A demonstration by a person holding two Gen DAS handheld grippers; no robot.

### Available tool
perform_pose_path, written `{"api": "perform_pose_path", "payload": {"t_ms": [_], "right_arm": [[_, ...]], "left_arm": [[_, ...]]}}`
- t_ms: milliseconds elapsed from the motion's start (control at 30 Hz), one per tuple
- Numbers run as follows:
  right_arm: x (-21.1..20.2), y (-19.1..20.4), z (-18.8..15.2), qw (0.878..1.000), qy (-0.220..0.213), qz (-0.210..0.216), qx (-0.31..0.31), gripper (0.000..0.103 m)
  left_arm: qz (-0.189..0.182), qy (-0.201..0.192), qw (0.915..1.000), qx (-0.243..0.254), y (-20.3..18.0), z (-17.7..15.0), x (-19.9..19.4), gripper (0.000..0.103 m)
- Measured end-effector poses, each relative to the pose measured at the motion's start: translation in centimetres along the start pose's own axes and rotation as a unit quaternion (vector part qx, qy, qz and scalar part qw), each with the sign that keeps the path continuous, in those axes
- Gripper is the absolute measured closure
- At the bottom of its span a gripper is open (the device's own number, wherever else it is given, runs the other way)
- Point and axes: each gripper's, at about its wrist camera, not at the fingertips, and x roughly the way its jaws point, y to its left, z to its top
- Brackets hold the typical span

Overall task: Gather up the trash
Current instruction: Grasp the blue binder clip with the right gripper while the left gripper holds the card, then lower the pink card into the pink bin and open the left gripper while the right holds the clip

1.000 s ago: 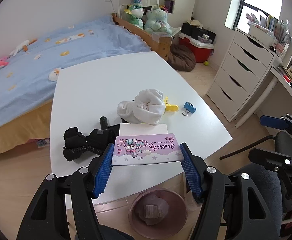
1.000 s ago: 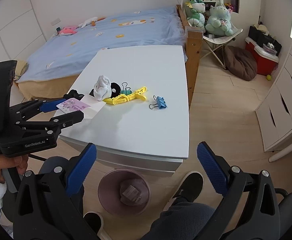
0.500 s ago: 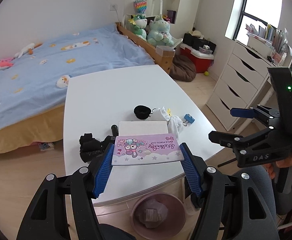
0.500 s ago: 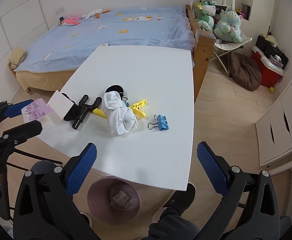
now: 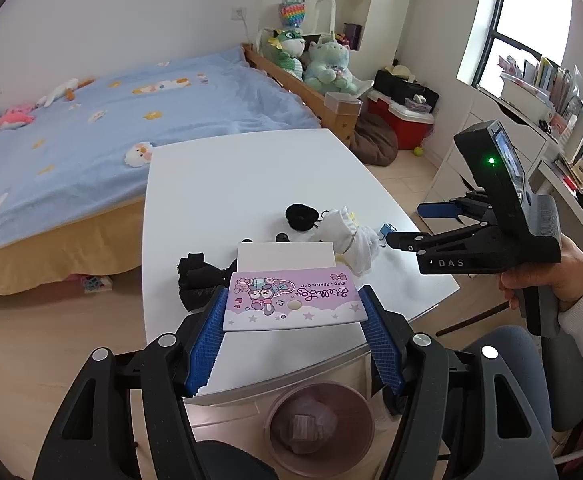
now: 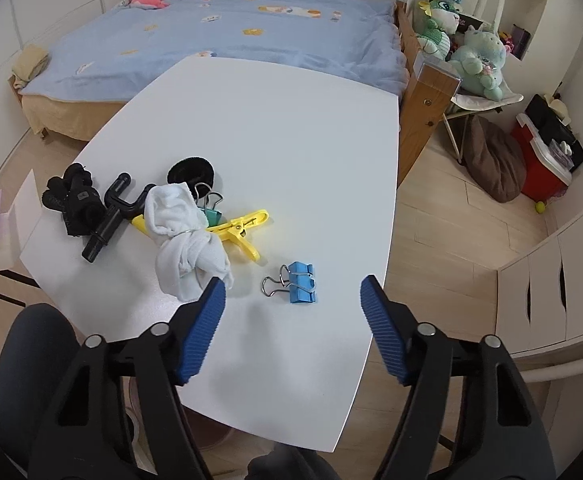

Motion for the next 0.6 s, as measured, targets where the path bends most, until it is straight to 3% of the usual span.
{"api": "perform_pose_path", "payload": {"t_ms": [67, 267, 400, 600], "right_arm": [[0.43, 0.06, 0.12, 1.0, 0.003, -0.001, -0.002, 0.06], [1.04, 0.24, 0.03, 1.0, 0.009, -0.004, -0.005, 0.089], [0.9, 0.21, 0.04, 1.0, 0.004, -0.003, -0.002, 0.097], [0.49, -0.05, 0.06, 1.0, -0.002, -0.005, 0.003, 0.101]], "left_arm": [[0.001, 0.001, 1.0, -0.002, 0.23, -0.02, 0.02, 0.04], [0.002, 0.002, 1.0, -0.008, 0.82, -0.23, 0.08, 0.04], [0.001, 0.003, 1.0, -0.009, 0.85, -0.42, 0.21, 0.04], [-0.001, 0.004, 1.0, -0.007, 0.88, -0.61, 0.35, 0.04]]}}
